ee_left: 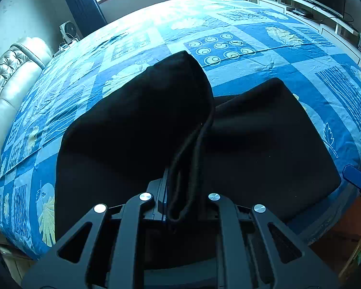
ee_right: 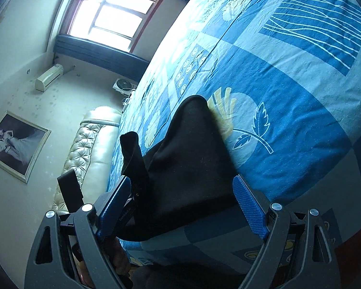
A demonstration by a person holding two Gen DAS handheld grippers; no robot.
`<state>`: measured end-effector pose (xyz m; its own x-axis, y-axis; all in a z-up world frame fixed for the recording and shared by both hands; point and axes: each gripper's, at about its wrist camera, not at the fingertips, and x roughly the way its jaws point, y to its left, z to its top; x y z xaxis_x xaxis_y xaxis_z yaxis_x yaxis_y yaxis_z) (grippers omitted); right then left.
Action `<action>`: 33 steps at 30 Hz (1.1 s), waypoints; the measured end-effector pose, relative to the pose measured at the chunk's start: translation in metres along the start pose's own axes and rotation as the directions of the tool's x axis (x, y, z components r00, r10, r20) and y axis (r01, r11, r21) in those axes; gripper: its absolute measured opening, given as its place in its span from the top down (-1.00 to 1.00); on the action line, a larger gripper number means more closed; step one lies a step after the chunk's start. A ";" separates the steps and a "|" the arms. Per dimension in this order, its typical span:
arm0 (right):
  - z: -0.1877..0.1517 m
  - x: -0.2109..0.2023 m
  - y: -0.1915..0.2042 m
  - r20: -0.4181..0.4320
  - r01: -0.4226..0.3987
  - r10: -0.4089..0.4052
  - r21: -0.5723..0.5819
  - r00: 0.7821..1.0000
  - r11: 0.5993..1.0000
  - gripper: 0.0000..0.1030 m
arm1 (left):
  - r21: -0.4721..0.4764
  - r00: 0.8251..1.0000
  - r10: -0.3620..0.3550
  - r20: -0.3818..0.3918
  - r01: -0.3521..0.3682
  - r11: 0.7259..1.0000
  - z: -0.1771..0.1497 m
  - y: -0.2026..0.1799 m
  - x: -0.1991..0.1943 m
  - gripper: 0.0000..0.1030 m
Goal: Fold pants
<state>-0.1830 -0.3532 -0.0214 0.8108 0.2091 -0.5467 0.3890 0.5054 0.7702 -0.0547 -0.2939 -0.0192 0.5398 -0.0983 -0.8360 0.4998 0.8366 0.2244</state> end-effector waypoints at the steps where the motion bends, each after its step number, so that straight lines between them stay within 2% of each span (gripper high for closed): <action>1: 0.000 0.000 -0.001 0.000 0.000 0.000 0.004 1.000 1.000 -0.67 | 0.005 1.000 0.009 0.001 -0.009 1.000 -0.001 -0.002 0.001 0.75; 13: -0.004 -0.002 -0.009 -0.003 0.010 -0.010 0.022 1.000 1.000 -0.67 | 0.069 0.995 0.095 0.025 -0.096 0.993 -0.007 -0.021 0.009 0.74; 15: -0.003 -0.002 -0.008 -0.001 0.014 -0.014 0.021 1.000 1.000 -0.67 | 0.095 0.992 0.117 0.037 -0.120 0.988 -0.008 -0.026 0.010 0.70; 19: -0.001 -0.006 -0.005 0.008 0.026 -0.026 0.008 1.000 1.000 -0.67 | 0.117 0.991 0.116 0.063 -0.123 0.986 -0.012 -0.033 0.005 0.46; 21: 0.000 -0.010 -0.001 0.015 0.029 -0.029 0.000 0.999 1.000 -0.67 | 0.102 0.994 0.081 0.069 -0.088 0.991 -0.014 -0.032 -0.001 0.27; 22: 0.000 -0.011 0.001 0.019 0.030 -0.030 -0.006 0.999 1.000 -0.67 | 0.089 0.996 0.051 0.075 -0.058 0.994 -0.016 -0.030 -0.007 0.12; 25: 0.002 -0.013 0.010 0.012 0.027 -0.027 -0.028 1.000 0.999 -0.67 | 0.048 0.991 -0.044 0.127 0.039 0.998 -0.022 -0.018 -0.034 -0.57; 29: 0.002 -0.006 0.030 -0.017 -0.006 0.005 -0.070 1.000 0.998 -0.67 | 0.001 0.961 -0.137 0.241 0.141 0.990 -0.038 0.019 -0.078 -0.83; 31: 0.002 0.006 0.040 -0.063 -0.039 0.033 -0.084 0.997 0.996 -0.67 | -0.025 0.952 -0.169 0.254 0.182 0.983 -0.046 0.041 -0.088 -0.87; 33: 0.001 0.025 0.049 -0.127 -0.082 0.071 -0.080 0.989 0.993 -0.67 | -0.077 0.951 -0.208 0.230 0.231 0.970 -0.054 0.070 -0.088 -0.88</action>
<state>-0.1428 -0.3242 0.0032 0.7740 0.3494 -0.5280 0.2851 0.5523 0.7834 -0.1042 -0.1975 0.0433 0.5651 -0.3913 -0.7263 0.5569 0.8305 -0.0141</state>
